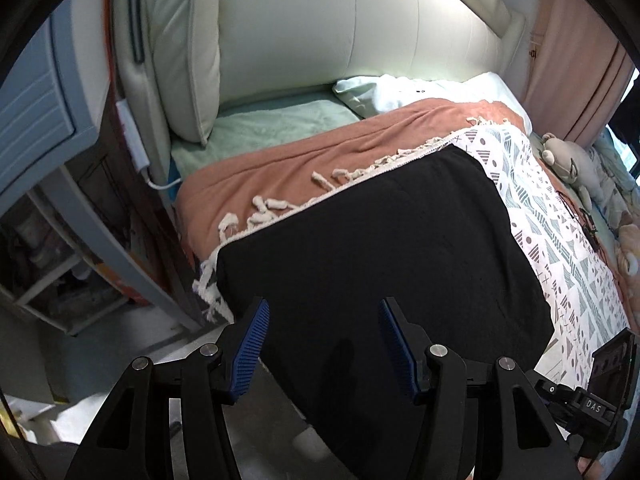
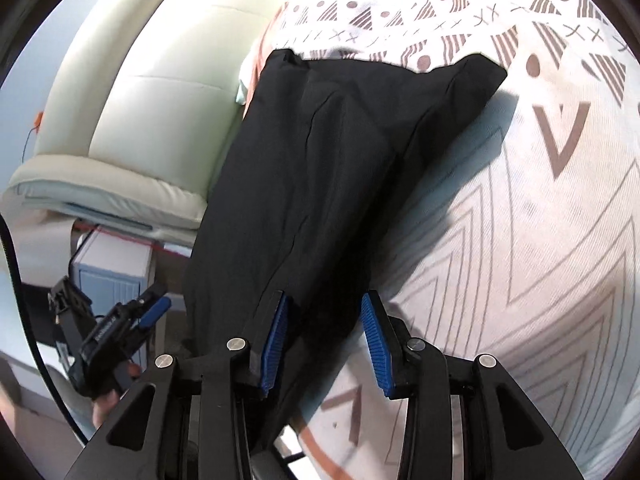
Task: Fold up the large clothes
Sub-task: 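Lower the folded jacket onto the bed corner with both grippers, then open both grippers and pull them back from the jacket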
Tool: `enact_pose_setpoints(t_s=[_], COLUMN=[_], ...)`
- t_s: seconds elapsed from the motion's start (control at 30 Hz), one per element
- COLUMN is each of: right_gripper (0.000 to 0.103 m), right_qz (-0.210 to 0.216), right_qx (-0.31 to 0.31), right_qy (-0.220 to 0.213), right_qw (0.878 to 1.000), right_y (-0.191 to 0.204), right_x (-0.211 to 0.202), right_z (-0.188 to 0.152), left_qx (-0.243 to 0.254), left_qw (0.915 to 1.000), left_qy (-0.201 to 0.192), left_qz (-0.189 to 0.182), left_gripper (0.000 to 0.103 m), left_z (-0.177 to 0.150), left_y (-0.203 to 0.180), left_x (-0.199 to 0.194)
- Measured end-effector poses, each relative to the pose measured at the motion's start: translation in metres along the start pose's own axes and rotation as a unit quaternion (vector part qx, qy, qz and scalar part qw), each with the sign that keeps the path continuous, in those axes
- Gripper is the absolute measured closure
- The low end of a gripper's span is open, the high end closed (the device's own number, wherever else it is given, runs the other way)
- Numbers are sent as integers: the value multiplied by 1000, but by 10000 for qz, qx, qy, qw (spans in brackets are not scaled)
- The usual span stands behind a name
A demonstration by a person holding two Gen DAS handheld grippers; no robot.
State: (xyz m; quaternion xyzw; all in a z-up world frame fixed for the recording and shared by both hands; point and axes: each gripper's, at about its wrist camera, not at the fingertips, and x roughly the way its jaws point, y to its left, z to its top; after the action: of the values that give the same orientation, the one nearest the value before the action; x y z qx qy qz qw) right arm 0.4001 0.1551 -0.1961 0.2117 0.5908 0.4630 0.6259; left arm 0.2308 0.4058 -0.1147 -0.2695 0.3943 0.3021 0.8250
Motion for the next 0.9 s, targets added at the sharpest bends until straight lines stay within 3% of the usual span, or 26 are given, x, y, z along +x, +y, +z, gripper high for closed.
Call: enact_pose_setpoints(t_s=[0.13,0.2,0.33,0.53,0.63,0.7,0.77,0.83,0.9], right_gripper=[67,86,90,90,80,56,42,39,39], right_qz=[94,168,202,-9,-59,-27,-79,-137,-183], right_qx=[-54,-137,-179,-264,-147,-33,-31,-70,-24], right_qy=[150,133,232,165,181,203,67,-65,-132], right_qw=[9998,9997,9994,9995,9997,9998,9999,9999,9997], right_y=[13,22,40,56,48,43,40,38,34], right_x=[15,26,38,38,33,27,16,7,0], right_z=[-5,-5,-3,-10,-14,-16,-18,-19,-18], left_qx=[-309,-509,-1139,-1344,-1347,-1325,-1335,-1369,-1381], left_qw=[9993,9985,9924,9885,9871,9860,9840,9829,9823], left_qy=[124,111,-97,89,166,256,357,360,351], left_qz=[-162,-152,-453,-694,-854,-977,-1122,-1181,-1217], left_gripper=[45,45,45,45,45,44,35,28,27], left_z=[-26,-37,-60,-78,-85,-88,-90,-93,-95], left_y=[11,19,37,42,38,34,29,25,21], left_x=[-3,-7,-19,-13,-10,-6,-2,0,3])
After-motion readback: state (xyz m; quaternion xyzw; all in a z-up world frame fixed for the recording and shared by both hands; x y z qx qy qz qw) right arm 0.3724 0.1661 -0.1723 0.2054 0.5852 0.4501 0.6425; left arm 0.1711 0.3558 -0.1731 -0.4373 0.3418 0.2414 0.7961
